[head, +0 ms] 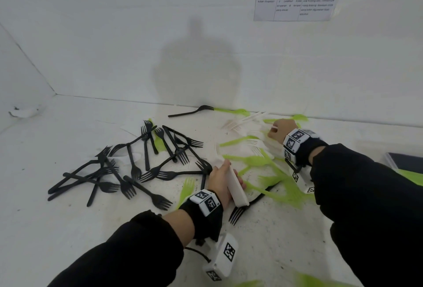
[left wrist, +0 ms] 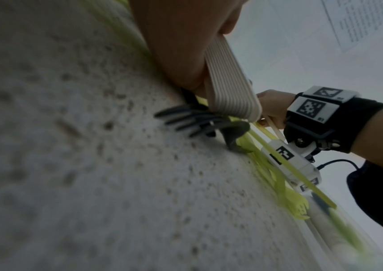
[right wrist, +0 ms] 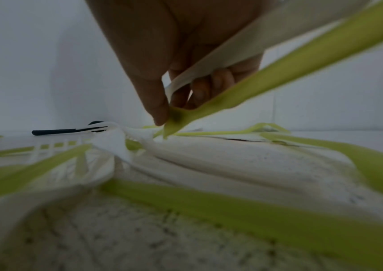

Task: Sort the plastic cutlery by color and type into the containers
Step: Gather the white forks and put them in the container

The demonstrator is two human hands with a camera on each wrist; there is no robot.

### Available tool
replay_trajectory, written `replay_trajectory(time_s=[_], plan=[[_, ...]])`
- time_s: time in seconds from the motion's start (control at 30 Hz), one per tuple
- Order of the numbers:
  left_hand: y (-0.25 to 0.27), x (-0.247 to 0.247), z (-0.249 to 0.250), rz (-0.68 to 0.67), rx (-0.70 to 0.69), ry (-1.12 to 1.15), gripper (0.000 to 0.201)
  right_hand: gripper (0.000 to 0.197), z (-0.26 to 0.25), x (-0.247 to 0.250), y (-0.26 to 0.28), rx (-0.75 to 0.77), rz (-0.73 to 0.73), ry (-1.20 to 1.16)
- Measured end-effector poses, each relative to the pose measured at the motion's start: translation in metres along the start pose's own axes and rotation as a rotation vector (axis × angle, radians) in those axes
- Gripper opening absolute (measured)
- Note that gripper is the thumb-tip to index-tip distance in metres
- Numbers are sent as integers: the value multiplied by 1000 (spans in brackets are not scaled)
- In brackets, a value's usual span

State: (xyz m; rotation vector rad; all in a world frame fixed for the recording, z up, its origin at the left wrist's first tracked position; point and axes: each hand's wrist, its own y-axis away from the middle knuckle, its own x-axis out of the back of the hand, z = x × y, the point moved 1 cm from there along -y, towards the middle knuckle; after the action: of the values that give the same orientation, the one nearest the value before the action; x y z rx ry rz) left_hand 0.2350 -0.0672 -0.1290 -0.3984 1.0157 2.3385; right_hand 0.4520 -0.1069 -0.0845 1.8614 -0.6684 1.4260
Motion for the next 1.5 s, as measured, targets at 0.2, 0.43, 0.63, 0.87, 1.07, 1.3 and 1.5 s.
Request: replay_trajectory(time_s=[0.2,0.43,0.63,0.87,1.07,1.3,1.5], plan=[[0,-1,1,-18,29,-11,18,12,3,5,12,86,68,-44],[4,-2,3,-36,30,-20,17,30,-3,-2,20,80,-42,101],[6,-3,4,-35,25,-42,14,31,-3,-4,26,80,-78,138],[4,-2,2,-22,13,-73,21,30,1,-2,31,42,-29,30],[6,-3,2,-22,-11,-89,20,26,5,2,37,-32,74,-109],[7,-4,1,-8,-17,-102,21,31,-3,6,40,-92,178,-2],[9,-4,2,-5,-21,-114,18,41,-6,5,44,-9,98,-205]])
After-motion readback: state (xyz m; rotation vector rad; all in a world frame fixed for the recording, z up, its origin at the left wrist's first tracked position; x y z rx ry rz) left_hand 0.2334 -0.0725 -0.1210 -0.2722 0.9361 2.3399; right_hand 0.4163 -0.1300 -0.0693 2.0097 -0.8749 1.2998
